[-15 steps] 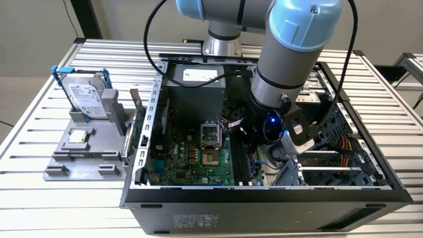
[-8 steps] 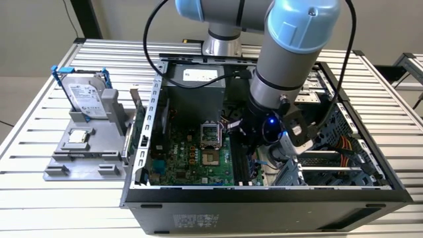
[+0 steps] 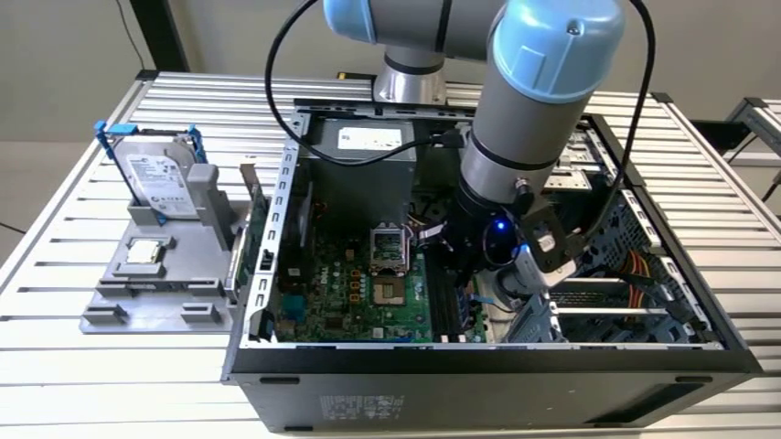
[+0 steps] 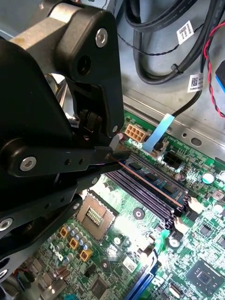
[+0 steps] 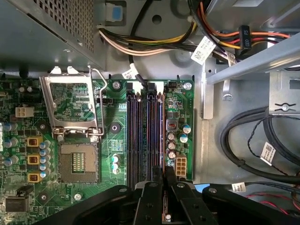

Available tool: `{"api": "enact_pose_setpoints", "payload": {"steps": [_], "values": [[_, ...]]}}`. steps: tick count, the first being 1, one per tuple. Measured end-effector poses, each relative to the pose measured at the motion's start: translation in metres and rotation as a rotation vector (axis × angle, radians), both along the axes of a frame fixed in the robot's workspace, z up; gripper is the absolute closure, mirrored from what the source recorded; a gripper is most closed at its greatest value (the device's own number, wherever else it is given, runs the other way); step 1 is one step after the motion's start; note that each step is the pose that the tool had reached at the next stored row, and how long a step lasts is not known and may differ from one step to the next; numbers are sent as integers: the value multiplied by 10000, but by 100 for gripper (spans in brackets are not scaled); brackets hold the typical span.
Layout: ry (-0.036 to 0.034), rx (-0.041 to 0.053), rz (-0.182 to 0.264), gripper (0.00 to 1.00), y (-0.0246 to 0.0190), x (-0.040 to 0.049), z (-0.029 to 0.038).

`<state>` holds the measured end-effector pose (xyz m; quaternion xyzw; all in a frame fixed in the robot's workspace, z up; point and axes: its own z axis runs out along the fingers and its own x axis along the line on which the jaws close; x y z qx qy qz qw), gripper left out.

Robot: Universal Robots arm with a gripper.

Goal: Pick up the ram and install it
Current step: 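Insert the ram into the slot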

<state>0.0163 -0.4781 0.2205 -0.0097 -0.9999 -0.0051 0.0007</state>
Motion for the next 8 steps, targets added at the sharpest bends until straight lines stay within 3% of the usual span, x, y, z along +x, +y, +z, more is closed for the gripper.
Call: {"api": "enact_pose_setpoints", "payload": {"steps": [8], "values": [[0,7,-38,100,0,-1,-6]]}}
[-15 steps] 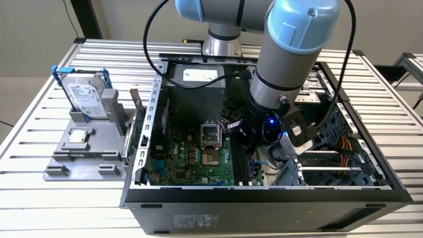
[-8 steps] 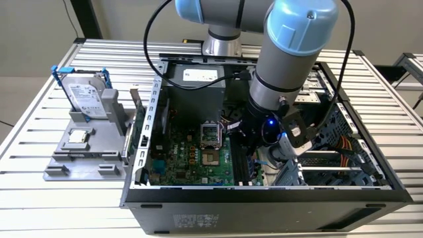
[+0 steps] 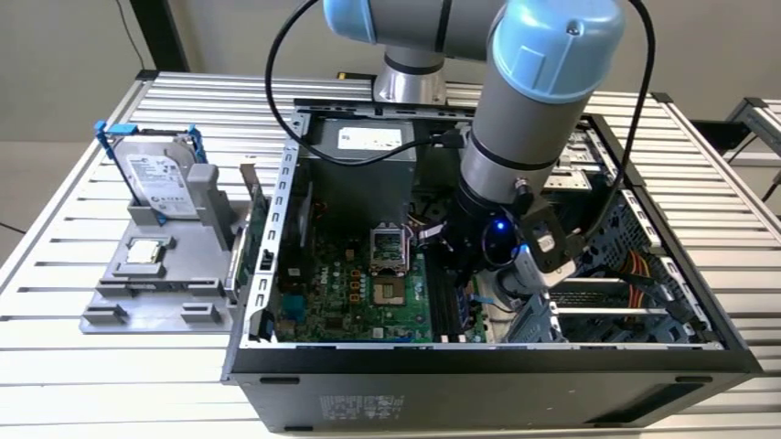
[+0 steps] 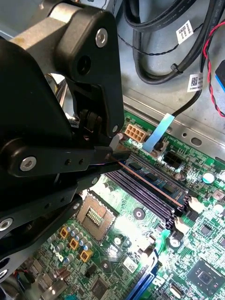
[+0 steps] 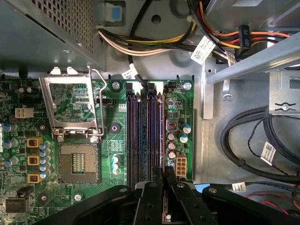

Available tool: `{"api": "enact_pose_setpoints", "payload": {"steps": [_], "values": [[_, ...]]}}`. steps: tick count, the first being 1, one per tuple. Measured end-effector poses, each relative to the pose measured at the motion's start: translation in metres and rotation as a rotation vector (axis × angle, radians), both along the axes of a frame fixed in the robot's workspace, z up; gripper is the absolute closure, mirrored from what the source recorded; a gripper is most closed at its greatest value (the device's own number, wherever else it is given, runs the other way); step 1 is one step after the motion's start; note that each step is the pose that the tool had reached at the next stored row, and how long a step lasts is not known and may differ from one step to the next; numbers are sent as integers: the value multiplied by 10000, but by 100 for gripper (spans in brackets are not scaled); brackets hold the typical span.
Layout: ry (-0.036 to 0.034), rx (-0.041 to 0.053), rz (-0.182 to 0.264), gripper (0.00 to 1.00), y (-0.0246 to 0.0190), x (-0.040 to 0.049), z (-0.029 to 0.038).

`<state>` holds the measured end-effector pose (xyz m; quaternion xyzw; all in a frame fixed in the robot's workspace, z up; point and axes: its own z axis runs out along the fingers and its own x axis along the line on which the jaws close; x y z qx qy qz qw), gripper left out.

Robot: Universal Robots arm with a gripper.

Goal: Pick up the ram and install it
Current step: 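Insert the ram into the slot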

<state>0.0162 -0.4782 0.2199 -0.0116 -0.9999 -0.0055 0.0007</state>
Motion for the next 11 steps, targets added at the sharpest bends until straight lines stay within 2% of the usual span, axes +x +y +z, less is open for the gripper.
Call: {"api": "enact_pose_setpoints", "payload": {"steps": [11], "values": [[0,-3,0,100,-11,-3,-1]]}}
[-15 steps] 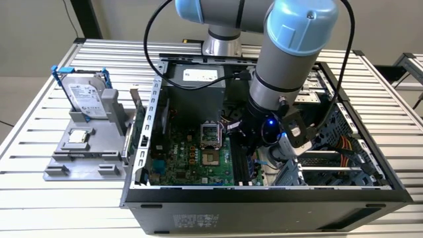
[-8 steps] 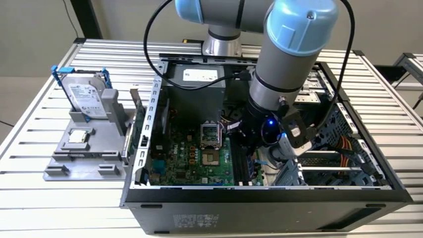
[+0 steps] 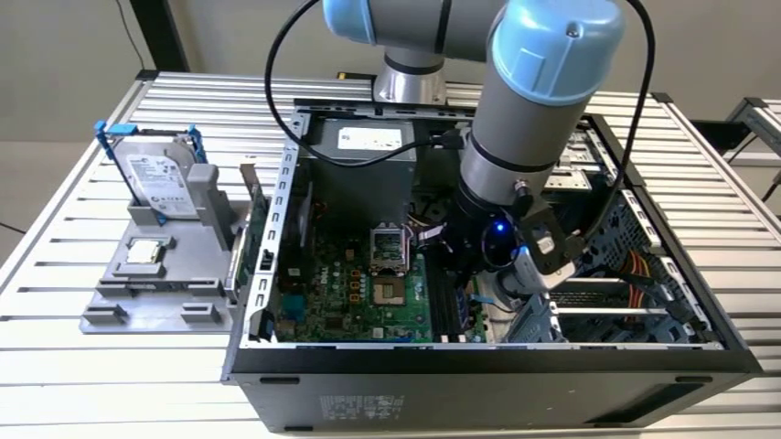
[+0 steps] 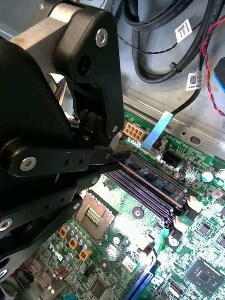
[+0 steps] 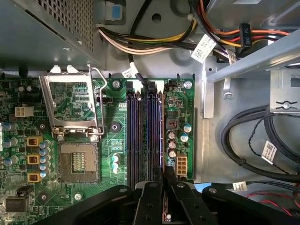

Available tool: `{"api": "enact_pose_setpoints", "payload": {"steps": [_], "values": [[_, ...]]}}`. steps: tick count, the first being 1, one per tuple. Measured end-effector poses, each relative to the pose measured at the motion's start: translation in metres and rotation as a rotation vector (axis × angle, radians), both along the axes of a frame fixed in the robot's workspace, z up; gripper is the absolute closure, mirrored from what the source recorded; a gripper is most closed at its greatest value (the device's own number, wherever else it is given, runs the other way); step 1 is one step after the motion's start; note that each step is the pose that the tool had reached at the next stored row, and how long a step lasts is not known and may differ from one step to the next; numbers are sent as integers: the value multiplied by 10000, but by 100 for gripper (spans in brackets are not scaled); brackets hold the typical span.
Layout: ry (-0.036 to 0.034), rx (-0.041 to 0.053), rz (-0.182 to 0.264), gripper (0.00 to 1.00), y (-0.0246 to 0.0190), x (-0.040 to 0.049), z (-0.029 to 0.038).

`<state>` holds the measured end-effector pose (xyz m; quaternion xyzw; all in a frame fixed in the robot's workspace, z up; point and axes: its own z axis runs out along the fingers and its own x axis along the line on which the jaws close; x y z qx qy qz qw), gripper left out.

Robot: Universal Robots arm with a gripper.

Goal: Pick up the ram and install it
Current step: 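Insert the ram into the slot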

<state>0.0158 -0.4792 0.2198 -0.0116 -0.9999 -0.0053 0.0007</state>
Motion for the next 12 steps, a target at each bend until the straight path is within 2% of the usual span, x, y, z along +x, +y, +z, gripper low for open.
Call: {"api": "enact_pose_setpoints", "payload": {"steps": [12], "values": [[1,-1,0,100,22,-1,0]]}}
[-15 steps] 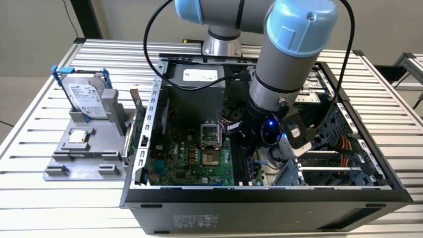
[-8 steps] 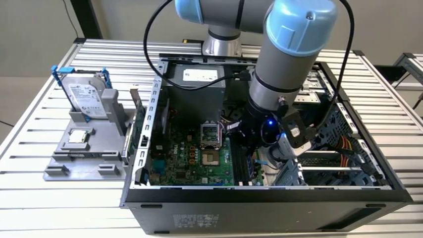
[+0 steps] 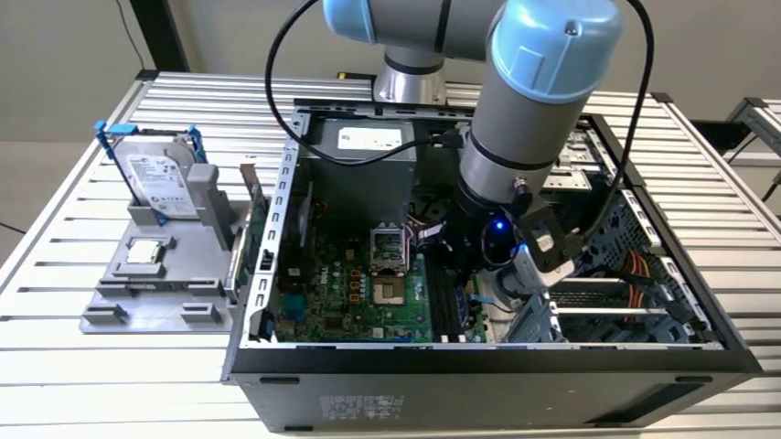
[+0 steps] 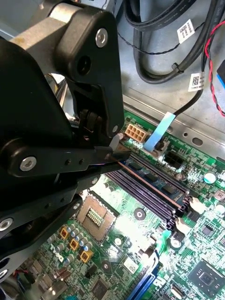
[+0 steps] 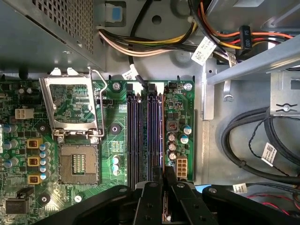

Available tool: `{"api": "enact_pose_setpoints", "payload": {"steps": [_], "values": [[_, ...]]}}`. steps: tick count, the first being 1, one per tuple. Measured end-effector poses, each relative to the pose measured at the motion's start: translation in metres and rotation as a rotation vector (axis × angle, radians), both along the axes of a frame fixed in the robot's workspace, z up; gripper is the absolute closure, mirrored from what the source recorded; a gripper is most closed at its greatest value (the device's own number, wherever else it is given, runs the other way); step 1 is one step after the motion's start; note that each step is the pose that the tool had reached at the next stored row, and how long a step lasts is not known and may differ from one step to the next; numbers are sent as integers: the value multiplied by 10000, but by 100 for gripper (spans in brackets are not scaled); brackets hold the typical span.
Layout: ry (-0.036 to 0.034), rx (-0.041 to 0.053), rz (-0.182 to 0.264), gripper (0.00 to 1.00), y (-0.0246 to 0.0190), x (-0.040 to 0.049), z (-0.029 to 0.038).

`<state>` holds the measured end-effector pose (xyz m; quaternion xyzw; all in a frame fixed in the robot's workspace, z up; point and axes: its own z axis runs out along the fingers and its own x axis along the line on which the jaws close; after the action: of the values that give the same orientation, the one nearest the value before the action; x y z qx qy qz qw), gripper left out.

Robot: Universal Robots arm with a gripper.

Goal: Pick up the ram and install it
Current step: 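Insert the ram into the slot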

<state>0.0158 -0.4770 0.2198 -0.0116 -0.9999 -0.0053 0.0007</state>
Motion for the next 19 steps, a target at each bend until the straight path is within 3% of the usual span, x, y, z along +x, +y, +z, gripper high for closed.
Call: {"api": "enact_pose_setpoints", "payload": {"steps": [19], "values": [[-10,3,0,100,3,-13,-2]]}}
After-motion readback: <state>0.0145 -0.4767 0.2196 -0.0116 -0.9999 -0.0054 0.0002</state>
